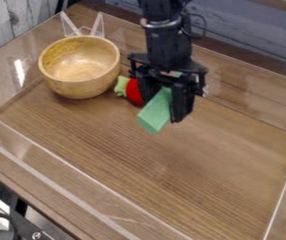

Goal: Remove the green block from the brown bowl and put it on the table

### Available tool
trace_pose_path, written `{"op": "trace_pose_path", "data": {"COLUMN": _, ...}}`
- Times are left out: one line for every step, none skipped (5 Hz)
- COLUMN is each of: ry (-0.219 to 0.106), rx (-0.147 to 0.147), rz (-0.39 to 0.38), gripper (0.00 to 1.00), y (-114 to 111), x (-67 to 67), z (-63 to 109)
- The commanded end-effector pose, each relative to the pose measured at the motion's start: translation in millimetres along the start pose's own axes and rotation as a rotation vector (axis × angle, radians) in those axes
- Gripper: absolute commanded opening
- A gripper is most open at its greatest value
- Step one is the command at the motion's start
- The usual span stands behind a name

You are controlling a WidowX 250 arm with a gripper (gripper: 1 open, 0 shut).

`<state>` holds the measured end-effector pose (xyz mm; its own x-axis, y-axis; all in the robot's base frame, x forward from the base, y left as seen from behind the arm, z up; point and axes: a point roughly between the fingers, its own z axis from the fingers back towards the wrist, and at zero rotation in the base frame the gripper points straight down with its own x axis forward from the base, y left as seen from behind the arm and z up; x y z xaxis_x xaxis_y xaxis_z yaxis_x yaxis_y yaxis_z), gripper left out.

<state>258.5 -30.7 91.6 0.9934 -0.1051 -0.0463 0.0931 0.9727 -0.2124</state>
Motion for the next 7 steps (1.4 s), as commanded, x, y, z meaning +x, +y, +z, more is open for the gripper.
{"op": "trace_pose_path", "data": {"ry": -0.043, "rx": 0.021, "rz": -0.07, "gripper": 0.0, "y": -1, "x": 10.9, "z": 6.4}}
{"op": "trace_pose_path", "data": {"ry": -0.026, "rx": 0.027, "rz": -0.133, "gripper": 0.0, "y": 0, "x": 18.4, "z": -1.5}}
{"op": "trace_pose_path", "data": {"ry": -0.026, "rx": 0.032, "rz": -0.12, "gripper": 0.0, "y": -4, "x": 22.6, "z": -19.9}}
{"op": "trace_pose_path", "data": {"ry": -0.023, "rx": 0.045, "rz": -0.11, "gripper": 0.0, "y": -4, "x": 27.8, "z": -39.1}}
{"op": "trace_pose_path", "data": {"ry": -0.041, "rx": 0.051, "rz": -0.051, "gripper": 0.0, "y": 4, "x": 29.1, "z": -44.1}}
{"op": "trace_pose_path", "data": {"ry": -0.056, "rx": 0.057, "rz": 0.017, "gripper": 0.0, "y": 13, "x": 29.8, "z": -47.1}}
{"op": "trace_pose_path", "data": {"ry": -0.074, "rx": 0.055, "rz": 0.077, "gripper": 1.0, "y": 12, "x": 36.3, "z": -31.5}}
